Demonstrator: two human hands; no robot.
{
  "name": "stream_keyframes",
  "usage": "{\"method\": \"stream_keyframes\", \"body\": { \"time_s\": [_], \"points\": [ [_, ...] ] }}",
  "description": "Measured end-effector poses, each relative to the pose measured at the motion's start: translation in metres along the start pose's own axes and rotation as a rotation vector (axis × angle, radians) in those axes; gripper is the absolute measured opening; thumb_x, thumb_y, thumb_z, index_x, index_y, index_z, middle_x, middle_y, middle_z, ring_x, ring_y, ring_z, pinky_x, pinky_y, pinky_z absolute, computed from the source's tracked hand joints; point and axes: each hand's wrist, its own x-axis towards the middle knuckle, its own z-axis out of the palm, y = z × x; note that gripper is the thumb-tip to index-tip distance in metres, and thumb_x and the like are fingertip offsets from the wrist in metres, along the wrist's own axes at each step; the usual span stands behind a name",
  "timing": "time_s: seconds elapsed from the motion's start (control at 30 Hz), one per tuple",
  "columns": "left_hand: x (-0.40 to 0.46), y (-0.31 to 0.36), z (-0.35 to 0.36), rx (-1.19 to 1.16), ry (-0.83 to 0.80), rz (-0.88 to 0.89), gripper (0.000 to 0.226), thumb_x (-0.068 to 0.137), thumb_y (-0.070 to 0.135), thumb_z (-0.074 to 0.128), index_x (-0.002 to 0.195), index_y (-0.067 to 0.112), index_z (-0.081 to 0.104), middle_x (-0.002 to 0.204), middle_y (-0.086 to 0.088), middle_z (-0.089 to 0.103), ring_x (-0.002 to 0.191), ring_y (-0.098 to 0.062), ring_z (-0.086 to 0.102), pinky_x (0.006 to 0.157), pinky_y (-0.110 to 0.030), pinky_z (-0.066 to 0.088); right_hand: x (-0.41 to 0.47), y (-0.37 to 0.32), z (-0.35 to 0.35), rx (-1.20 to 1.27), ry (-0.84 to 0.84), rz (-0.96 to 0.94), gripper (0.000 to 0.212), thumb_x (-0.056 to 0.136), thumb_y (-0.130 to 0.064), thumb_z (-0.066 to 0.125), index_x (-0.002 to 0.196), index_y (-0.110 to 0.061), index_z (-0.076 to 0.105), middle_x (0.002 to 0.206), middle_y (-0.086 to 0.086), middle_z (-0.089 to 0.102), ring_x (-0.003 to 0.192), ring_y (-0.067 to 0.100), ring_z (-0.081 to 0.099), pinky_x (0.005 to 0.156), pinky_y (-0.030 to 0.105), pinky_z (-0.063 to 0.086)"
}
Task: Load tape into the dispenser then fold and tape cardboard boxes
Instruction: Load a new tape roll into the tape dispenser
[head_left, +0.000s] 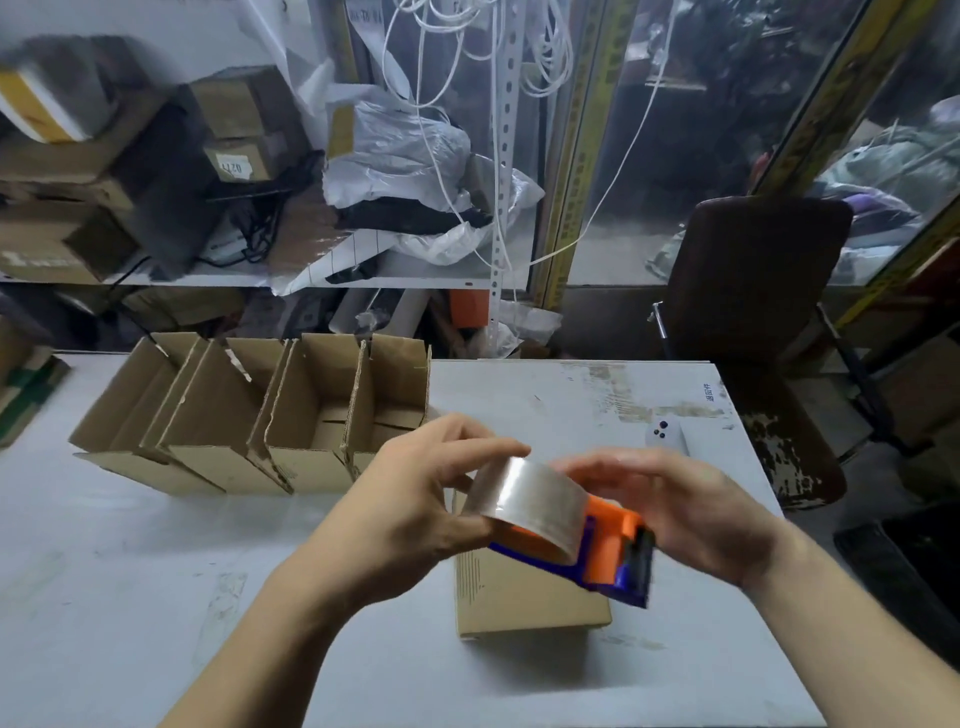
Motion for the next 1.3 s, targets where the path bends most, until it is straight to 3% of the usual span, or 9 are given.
{"method": "stream_keyframes", "body": {
  "time_s": [0.13,0.27,0.37,0.43,0.53,0.67,0.97,1.13,1.3],
  "points": [
    [0.004,-0.001,0.013,0.197,0.054,0.119,0.063,0.079,0.018,0.087,0.137,0.029,0.066,0.119,0.014,0.056,0.105,0.003,0.049,0.088,-0.007,0.042,0.014,-0.016,0.025,-0.553,0.079,-0.026,0.039,0.105,-0.052,0.048,0.125,-0.025,0.068,0.124,-0.003,0.065,0.116,0.025,0.064,0.105,0.044,0.049],
    [0.003,-0.006,0.014,0.140,0.239,0.079,0.074,0.079,0.024,0.090,0.146,0.026,0.058,0.140,0.013,0.053,0.120,0.000,0.054,0.098,-0.024,0.054,0.016,-0.006,0.029,-0.351,0.157,-0.064,0.046,0.100,-0.052,0.056,0.123,-0.013,0.065,0.119,0.018,0.062,0.104,0.031,0.062,0.094,0.048,0.048],
    [-0.005,-0.003,0.011,0.020,0.182,-0.084,0.100,0.069,0.076,0.079,0.154,0.039,0.042,0.146,0.023,0.046,0.133,0.000,0.048,0.107,-0.026,0.047,0.012,0.002,0.035,-0.230,0.216,-0.141,0.042,0.100,-0.051,0.056,0.120,-0.015,0.066,0.103,0.015,0.068,0.090,0.024,0.062,0.083,0.040,0.049],
    [-0.010,0.000,0.018,-0.022,0.118,-0.089,0.094,0.068,0.086,0.072,0.149,0.054,0.037,0.142,0.035,0.047,0.132,0.009,0.046,0.106,-0.021,0.046,0.010,0.007,0.042,-0.227,0.252,-0.186,0.038,0.102,-0.049,0.055,0.120,-0.018,0.067,0.100,0.013,0.071,0.087,0.025,0.066,0.079,0.041,0.053],
    [-0.009,0.000,0.030,-0.116,0.215,-0.072,0.082,0.077,0.072,0.077,0.147,0.055,0.038,0.147,0.032,0.046,0.135,0.007,0.048,0.102,-0.026,0.053,0.009,0.003,0.049,-0.212,0.229,-0.217,0.031,0.108,-0.039,0.050,0.126,-0.019,0.066,0.111,0.017,0.070,0.102,0.039,0.066,0.092,0.055,0.053],
    [-0.007,0.001,0.043,-0.119,0.251,0.002,0.093,0.078,0.061,0.083,0.156,0.031,0.044,0.161,0.022,0.038,0.148,-0.003,0.040,0.109,-0.035,0.052,0.011,-0.003,0.053,-0.251,0.231,-0.231,0.035,0.101,-0.026,0.039,0.124,-0.015,0.062,0.109,0.020,0.066,0.103,0.040,0.061,0.090,0.048,0.054],
    [0.004,-0.008,0.054,0.357,0.389,0.301,0.078,0.083,0.042,0.084,0.151,0.017,0.054,0.162,-0.003,0.043,0.150,-0.031,0.031,0.119,-0.055,0.034,0.021,0.006,0.058,-0.362,0.450,-0.290,0.034,0.099,-0.039,0.037,0.100,-0.013,0.059,0.103,0.015,0.062,0.107,0.037,0.054,0.099,0.064,0.043],
    [-0.001,0.001,0.065,0.314,0.453,0.140,0.098,0.078,0.061,0.080,0.152,0.006,0.048,0.148,-0.003,0.051,0.135,-0.024,0.042,0.116,-0.031,0.036,0.018,0.005,0.063,-0.245,0.470,-0.352,0.035,0.099,-0.031,0.039,0.113,-0.009,0.063,0.107,0.023,0.061,0.103,0.043,0.052,0.093,0.062,0.044],
    [-0.006,0.009,0.060,0.007,0.399,-0.006,0.092,0.078,0.064,0.077,0.152,0.021,0.046,0.132,0.017,0.057,0.121,-0.007,0.054,0.103,-0.018,0.041,0.008,0.005,0.062,-0.254,0.359,-0.335,0.039,0.100,-0.020,0.036,0.129,-0.010,0.059,0.116,0.021,0.063,0.111,0.047,0.053,0.099,0.067,0.043]
  ]
}}
